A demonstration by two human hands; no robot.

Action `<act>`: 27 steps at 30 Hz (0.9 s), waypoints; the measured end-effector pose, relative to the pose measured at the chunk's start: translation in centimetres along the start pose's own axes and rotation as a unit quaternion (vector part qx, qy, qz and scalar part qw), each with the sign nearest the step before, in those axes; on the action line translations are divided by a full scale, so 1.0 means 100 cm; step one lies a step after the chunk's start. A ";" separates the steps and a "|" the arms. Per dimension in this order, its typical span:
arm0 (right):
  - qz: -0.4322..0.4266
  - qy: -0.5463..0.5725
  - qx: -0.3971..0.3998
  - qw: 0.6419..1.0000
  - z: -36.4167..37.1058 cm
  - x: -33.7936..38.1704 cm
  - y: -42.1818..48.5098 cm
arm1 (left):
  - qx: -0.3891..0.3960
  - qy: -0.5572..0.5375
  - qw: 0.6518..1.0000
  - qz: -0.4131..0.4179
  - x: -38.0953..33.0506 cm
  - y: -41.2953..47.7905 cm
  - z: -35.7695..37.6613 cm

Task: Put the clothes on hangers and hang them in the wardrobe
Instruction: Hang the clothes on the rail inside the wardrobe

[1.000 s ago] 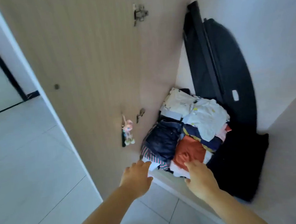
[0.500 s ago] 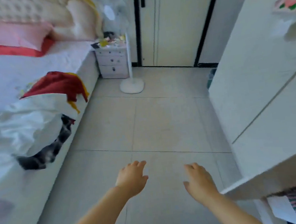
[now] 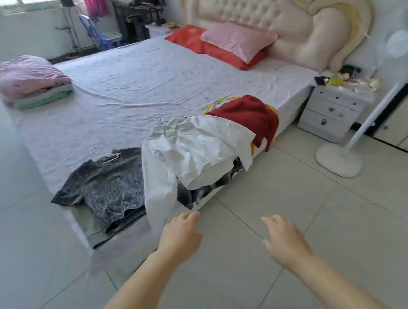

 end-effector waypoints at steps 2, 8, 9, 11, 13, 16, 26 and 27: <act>-0.044 -0.002 0.010 0.999 -0.002 0.030 0.041 | -0.010 -0.012 0.999 -0.041 0.031 0.016 -0.011; -0.163 -0.017 0.054 0.985 -0.006 0.122 0.156 | -0.034 -0.029 0.985 -0.164 0.110 0.057 -0.045; -0.181 -0.023 0.064 0.981 -0.006 0.136 0.172 | -0.037 -0.033 0.982 -0.184 0.121 0.060 -0.050; -0.218 -0.041 0.080 0.972 -0.007 0.165 0.199 | -0.049 -0.041 0.976 -0.210 0.144 0.066 -0.059; -0.246 -0.054 0.096 0.963 -0.007 0.194 0.222 | -0.059 -0.057 0.968 -0.236 0.167 0.071 -0.068; -0.276 -0.055 0.111 0.953 -0.007 0.235 0.251 | -0.065 -0.066 0.960 -0.266 0.199 0.081 -0.078; -0.300 -0.058 0.157 0.939 0.018 0.376 0.354 | -0.063 -0.085 0.956 -0.275 0.330 0.156 -0.117; -0.299 -0.060 0.160 0.939 0.023 0.393 0.368 | -0.059 -0.087 0.957 -0.272 0.349 0.167 -0.121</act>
Point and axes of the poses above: each hand's wrist, its own y-axis towards the middle knuckle, its own z-axis out of the palm, x = y × z, the point moved 9 cm from there along y, towards the middle knuckle, and after that the axes turned 2 degrees about x, right-handed, at the moved point
